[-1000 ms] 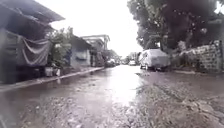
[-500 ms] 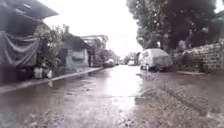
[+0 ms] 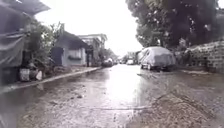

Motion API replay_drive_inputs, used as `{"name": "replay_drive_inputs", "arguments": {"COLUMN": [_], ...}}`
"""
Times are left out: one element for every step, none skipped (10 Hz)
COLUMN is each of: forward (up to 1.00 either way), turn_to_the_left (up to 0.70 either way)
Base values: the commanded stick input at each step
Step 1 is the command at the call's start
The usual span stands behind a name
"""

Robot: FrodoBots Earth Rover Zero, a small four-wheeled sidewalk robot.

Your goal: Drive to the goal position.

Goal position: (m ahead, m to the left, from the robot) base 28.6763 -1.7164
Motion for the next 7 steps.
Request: {"name": "replay_drive_inputs", "arguments": {"forward": [1.00, 1.00, 1.00, 1.00, 1.00, 1.00, 1.00], "turn_to_the_left": [0.00, 0.00, 0.00, 0.00, 0.00, 0.00, 0.00]}}
